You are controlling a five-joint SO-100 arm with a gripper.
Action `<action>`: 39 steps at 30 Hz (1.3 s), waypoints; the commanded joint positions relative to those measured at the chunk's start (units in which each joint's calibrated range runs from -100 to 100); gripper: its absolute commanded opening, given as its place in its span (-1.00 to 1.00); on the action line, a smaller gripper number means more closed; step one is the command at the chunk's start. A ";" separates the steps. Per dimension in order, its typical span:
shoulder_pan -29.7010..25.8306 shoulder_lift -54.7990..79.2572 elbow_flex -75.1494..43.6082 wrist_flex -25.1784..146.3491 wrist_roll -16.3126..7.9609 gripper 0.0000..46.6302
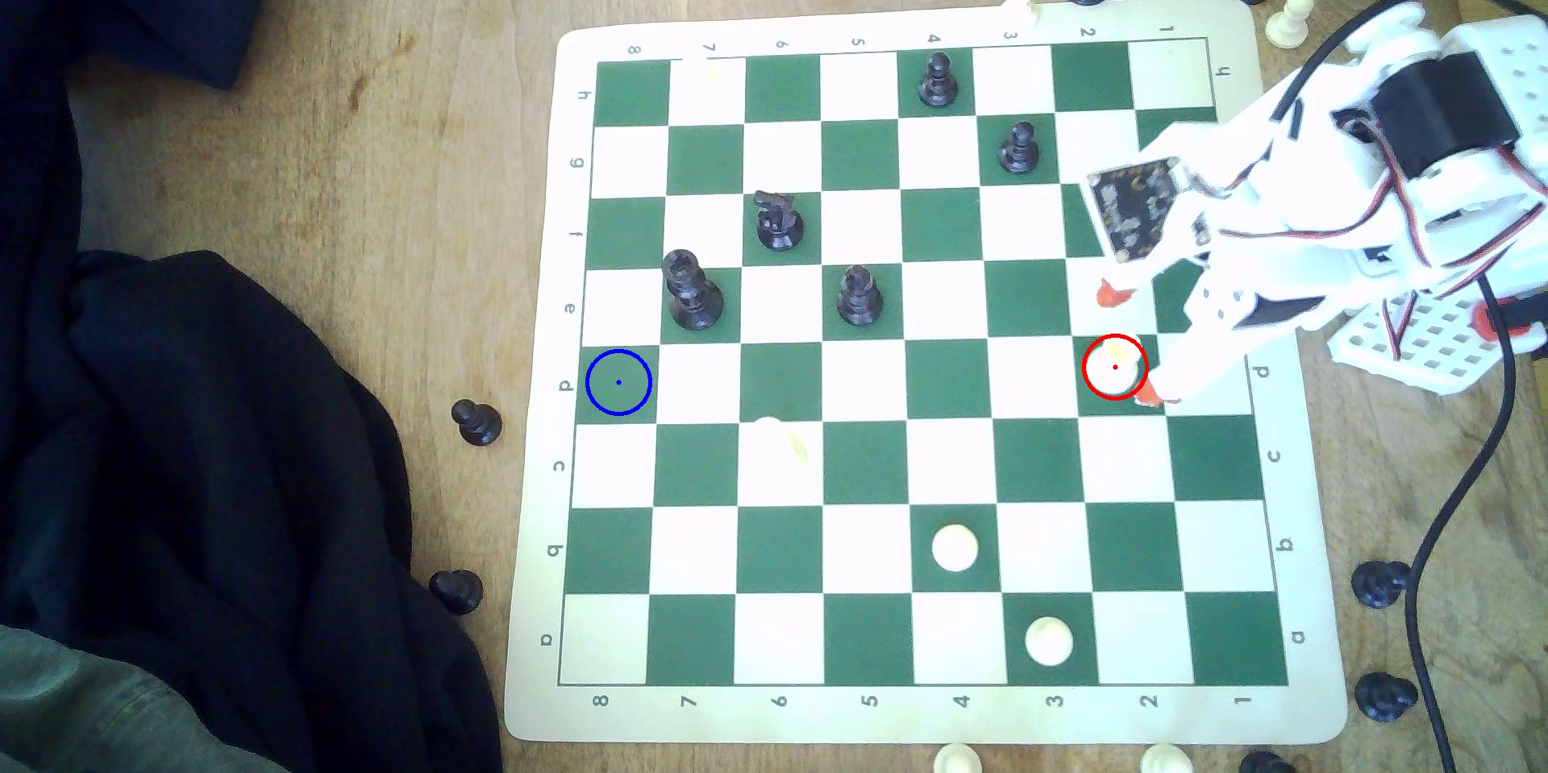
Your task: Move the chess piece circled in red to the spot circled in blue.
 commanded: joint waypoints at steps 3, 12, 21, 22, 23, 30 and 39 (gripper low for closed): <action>-2.42 3.11 -0.06 -1.29 -1.03 -0.18; -0.23 6.34 2.48 -7.36 -0.54 -0.21; -0.78 10.16 1.48 -8.58 -0.54 -0.48; -1.17 10.33 1.21 -8.26 -0.59 -0.48; -1.56 10.50 1.03 -8.09 -0.78 -0.48; -2.03 11.77 -0.15 -9.65 -1.51 -0.41; -1.17 12.37 -1.96 -11.61 -1.51 -0.48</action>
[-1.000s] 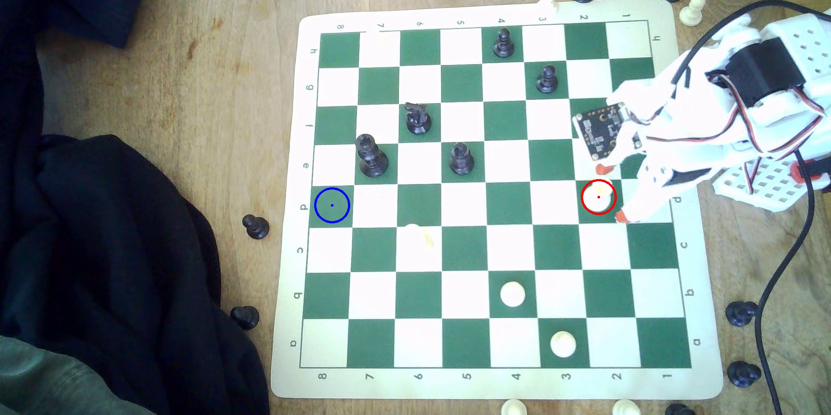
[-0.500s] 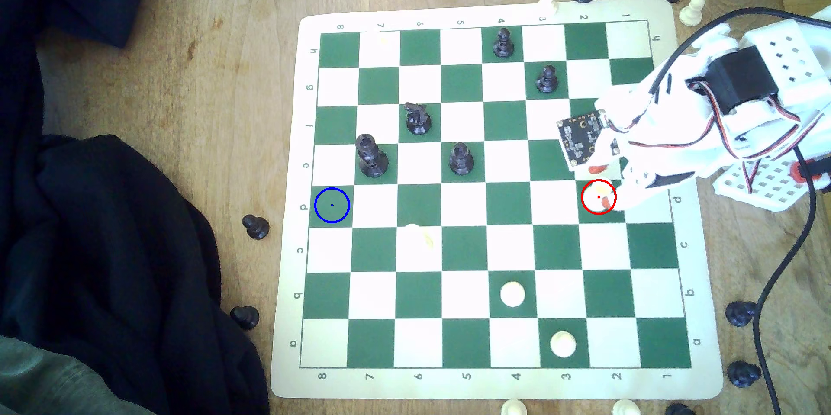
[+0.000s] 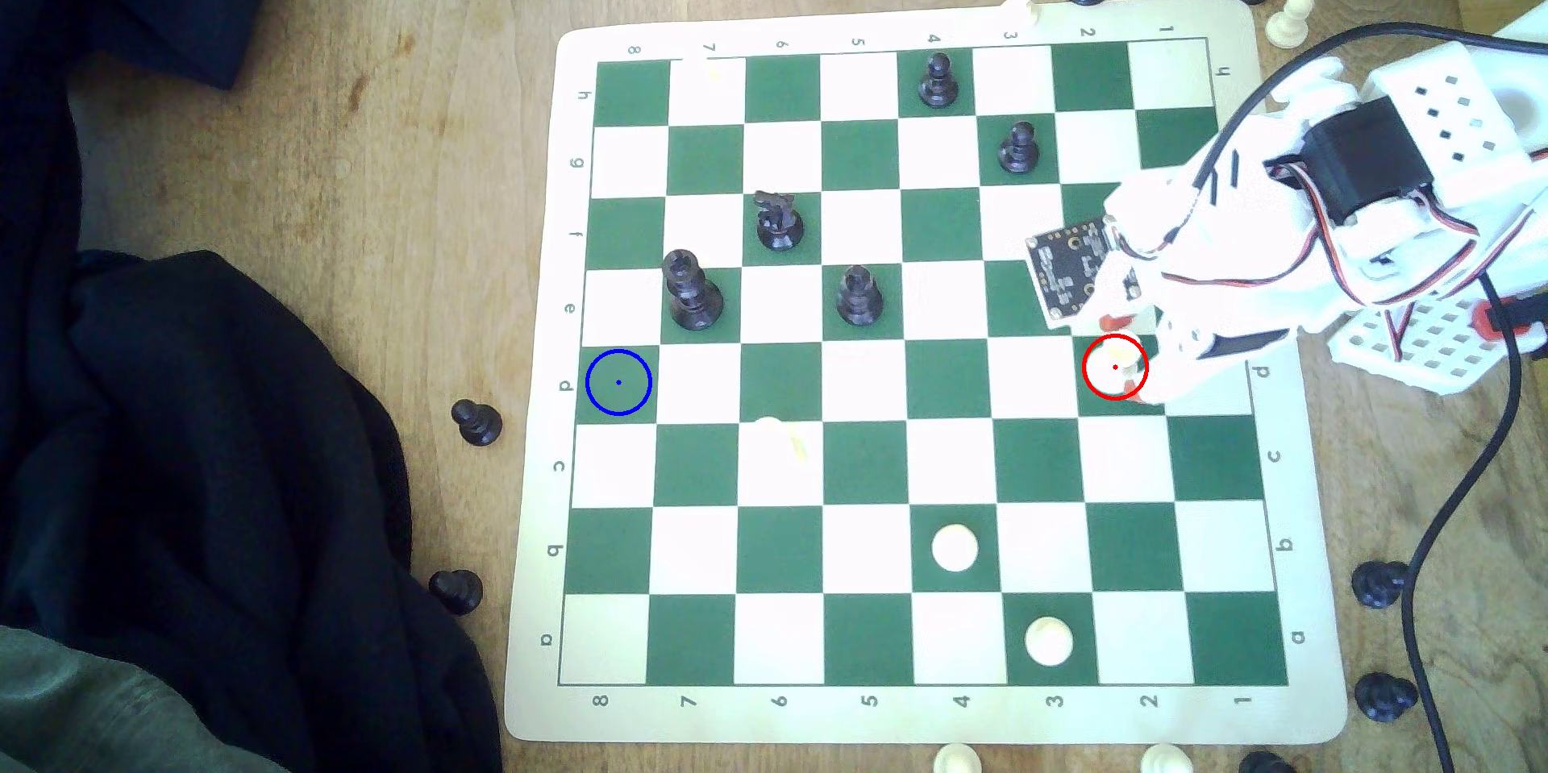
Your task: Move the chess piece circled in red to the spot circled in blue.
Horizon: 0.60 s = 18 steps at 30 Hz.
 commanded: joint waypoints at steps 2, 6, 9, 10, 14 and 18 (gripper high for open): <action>-0.21 0.55 -6.12 -0.45 -0.05 -0.54; -0.29 0.30 -6.66 -0.95 -0.34 -0.56; -0.37 0.13 -7.21 -1.11 -0.59 -0.55; -0.52 0.13 -7.21 -1.11 -0.63 -0.56; -1.07 0.13 -7.30 -1.11 -0.83 -0.68; -2.01 0.13 -8.02 -0.37 -1.12 -0.77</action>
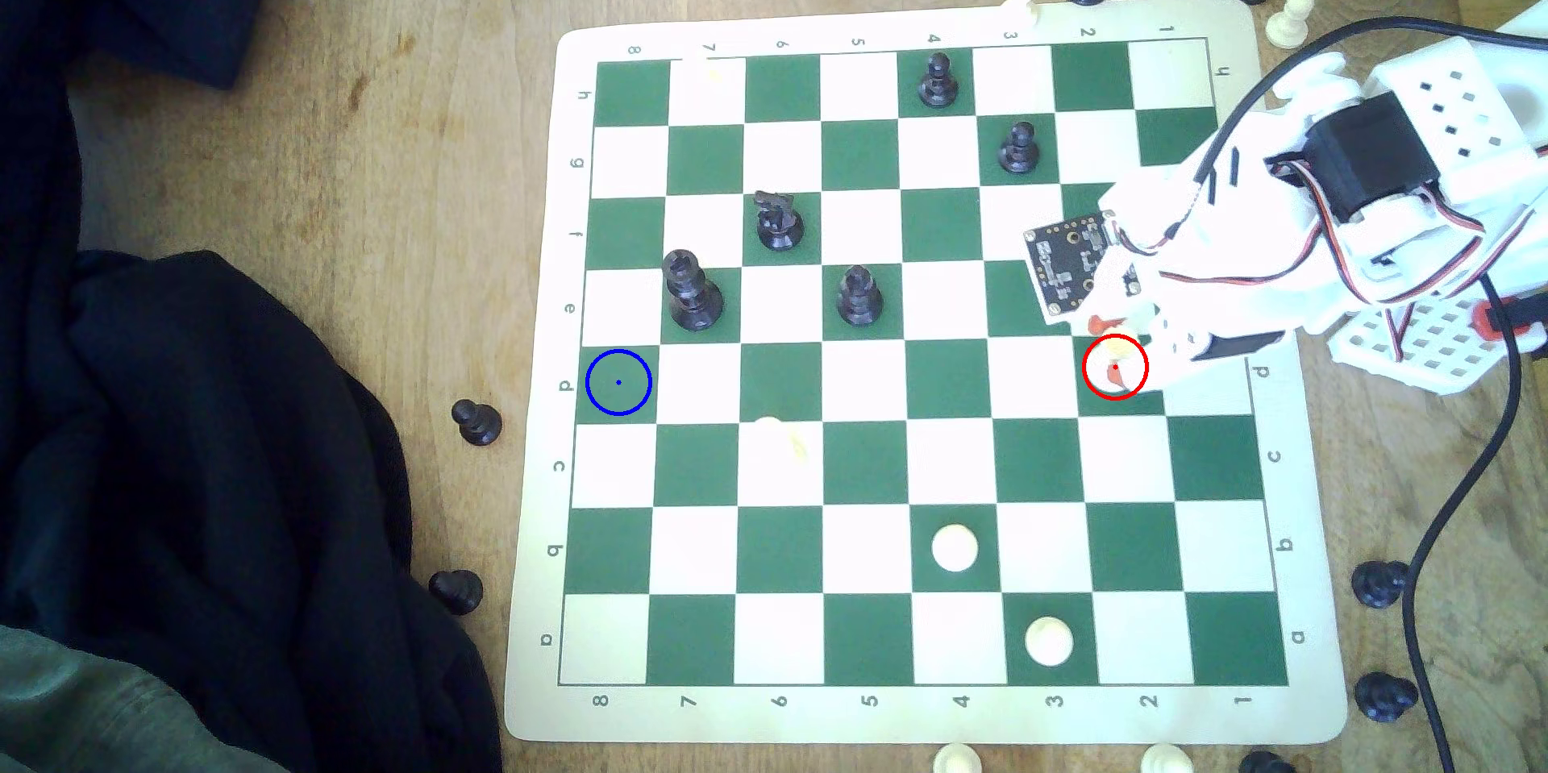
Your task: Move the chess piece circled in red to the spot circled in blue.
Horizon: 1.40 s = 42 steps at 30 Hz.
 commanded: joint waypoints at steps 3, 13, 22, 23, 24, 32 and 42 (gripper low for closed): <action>-1.22 0.47 -7.12 1.25 -0.63 -0.77; 0.11 17.03 -36.05 10.83 -1.17 -0.98; 3.94 40.03 -64.79 8.05 -2.10 -0.98; 4.02 42.07 -67.14 8.13 -2.15 -0.98; 4.18 44.36 -69.77 8.13 -2.25 -0.98; 4.96 71.02 -99.96 12.47 -2.74 -0.98; 7.07 91.64 -126.07 13.62 -3.13 -0.98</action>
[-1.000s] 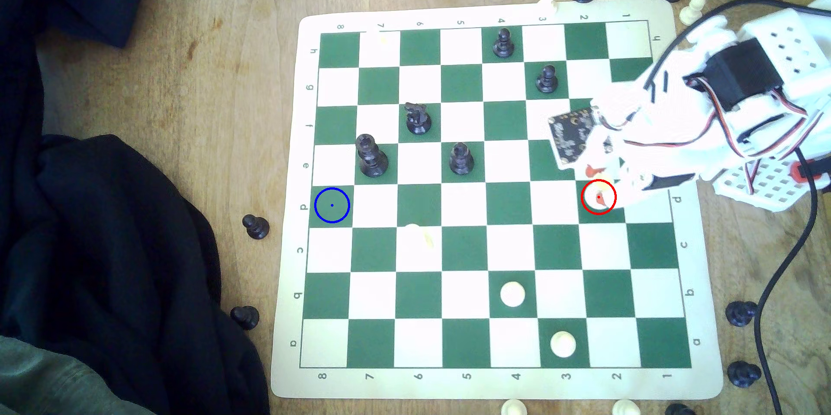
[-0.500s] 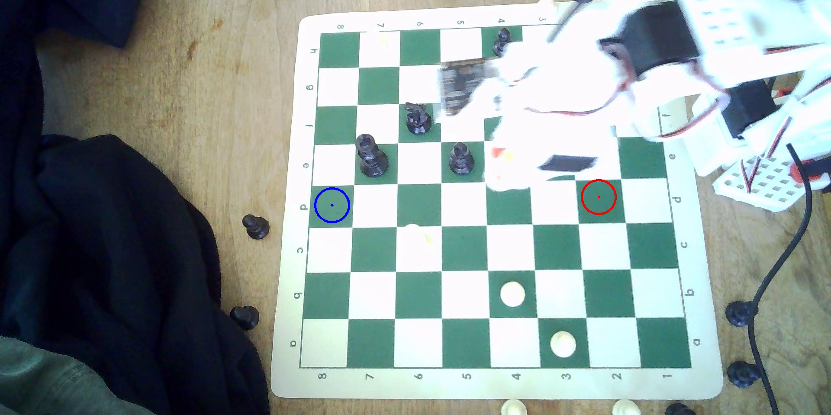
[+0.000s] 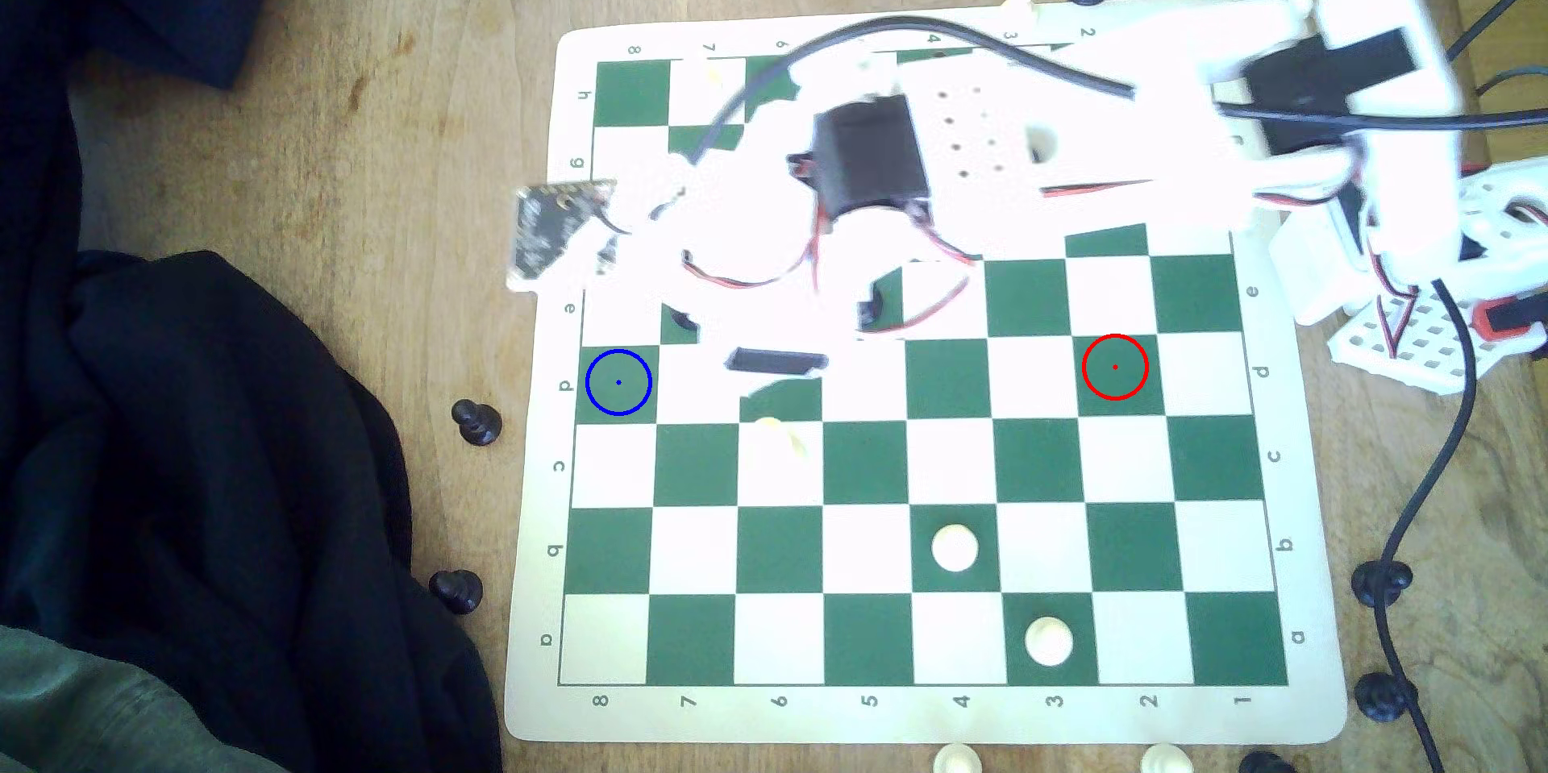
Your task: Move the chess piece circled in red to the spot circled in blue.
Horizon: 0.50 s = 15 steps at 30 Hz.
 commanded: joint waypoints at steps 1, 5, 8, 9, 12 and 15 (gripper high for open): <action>0.81 3.35 -15.46 0.23 -0.05 -0.98; 1.04 7.00 -20.54 0.07 0.10 -0.98; 1.82 11.25 -25.43 -0.34 0.34 -0.98; 1.98 12.43 -26.52 -0.42 0.34 -0.98; 2.22 15.24 -27.16 -2.88 0.39 -0.98; 2.61 19.23 -30.96 -3.21 0.73 -0.98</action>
